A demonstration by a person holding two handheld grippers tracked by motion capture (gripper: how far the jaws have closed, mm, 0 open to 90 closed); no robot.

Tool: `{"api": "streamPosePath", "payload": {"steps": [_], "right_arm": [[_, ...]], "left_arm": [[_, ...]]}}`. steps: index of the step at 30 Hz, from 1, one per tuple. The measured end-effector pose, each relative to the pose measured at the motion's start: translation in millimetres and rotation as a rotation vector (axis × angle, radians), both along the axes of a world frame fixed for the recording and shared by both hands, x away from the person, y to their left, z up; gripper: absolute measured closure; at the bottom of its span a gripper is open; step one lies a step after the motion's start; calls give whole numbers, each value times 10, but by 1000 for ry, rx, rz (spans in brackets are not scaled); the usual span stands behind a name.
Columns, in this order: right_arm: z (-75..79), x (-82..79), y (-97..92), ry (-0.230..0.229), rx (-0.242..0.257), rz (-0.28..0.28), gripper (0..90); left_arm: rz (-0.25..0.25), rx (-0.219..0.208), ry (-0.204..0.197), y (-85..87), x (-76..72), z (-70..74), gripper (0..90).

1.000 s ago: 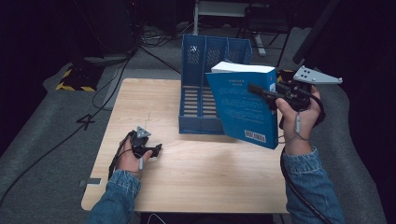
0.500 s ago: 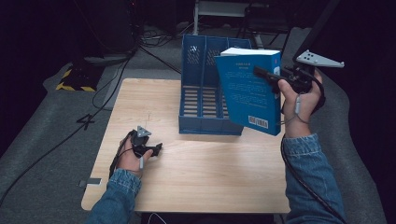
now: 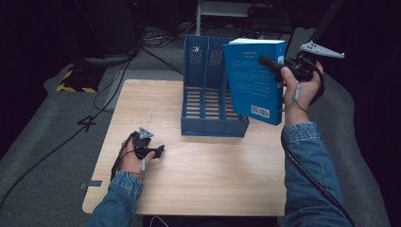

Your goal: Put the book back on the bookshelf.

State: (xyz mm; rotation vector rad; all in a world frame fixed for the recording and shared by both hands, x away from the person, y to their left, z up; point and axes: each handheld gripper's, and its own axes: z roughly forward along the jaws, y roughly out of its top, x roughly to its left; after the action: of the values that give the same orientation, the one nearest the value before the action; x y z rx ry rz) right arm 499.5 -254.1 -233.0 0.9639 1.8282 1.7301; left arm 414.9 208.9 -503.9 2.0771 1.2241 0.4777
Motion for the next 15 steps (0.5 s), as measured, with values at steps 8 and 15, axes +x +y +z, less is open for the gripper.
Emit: {"api": "streamPosePath", "payload": {"steps": [8, 15], "right_arm": [[-97, 212, 33, 14, -18, -101, 616], [-176, 343, -59, 37, -6, -126, 616]], "left_arm": [[1, -1, 1, -1, -2, 0, 244], [1, -1, 1, -2, -2, 0, 244]]}}
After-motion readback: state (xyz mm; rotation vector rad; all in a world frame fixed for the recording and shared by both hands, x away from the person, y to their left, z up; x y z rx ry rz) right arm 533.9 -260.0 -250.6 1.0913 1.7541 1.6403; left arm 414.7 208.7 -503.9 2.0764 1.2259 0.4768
